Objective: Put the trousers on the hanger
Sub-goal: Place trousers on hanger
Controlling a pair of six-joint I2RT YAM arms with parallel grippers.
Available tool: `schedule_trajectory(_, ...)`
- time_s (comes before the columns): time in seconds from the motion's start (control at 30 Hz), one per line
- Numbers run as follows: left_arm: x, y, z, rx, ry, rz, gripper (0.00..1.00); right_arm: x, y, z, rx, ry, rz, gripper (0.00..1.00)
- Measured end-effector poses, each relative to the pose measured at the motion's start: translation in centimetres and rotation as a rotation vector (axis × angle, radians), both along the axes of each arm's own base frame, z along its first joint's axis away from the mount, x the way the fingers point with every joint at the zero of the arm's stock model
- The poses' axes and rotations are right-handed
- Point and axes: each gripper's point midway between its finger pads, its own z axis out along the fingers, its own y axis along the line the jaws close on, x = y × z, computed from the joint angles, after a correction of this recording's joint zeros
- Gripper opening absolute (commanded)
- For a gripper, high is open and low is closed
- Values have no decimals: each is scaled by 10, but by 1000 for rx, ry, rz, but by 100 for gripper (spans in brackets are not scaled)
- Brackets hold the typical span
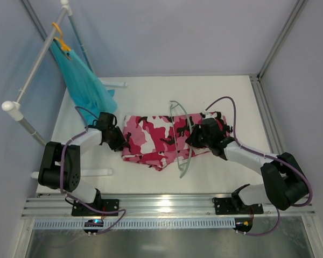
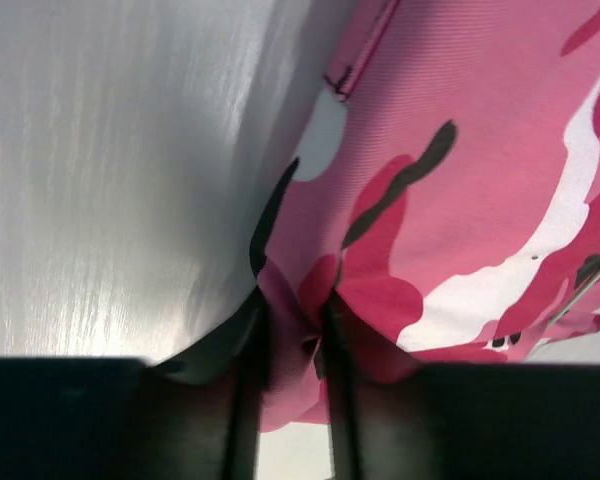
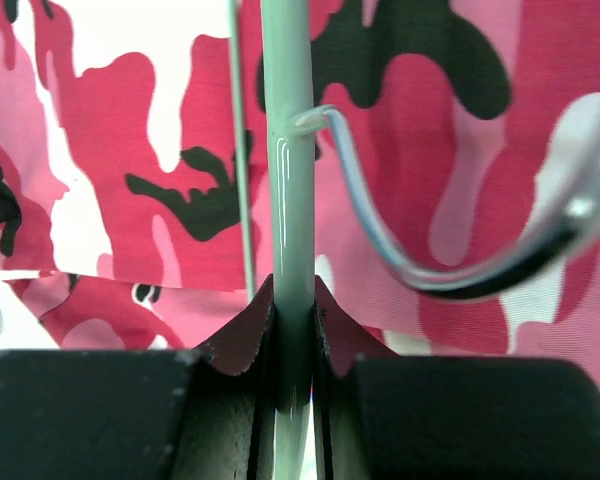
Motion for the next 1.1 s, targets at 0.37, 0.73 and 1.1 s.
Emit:
schedule_trajectory(0.37,6,-2,17,-20,-10,-4,0,-6,-11,-23,-37,45,-48,4)
schedule_trajectory(0.73,38,-74,122,28,-224,-163,0,-11,-12,-31,-42,70,-44,4)
schedule_trajectory(1.1,42,-208,113,-8,-229,-318,0,-11,-12,-32,-36,75,-50,4)
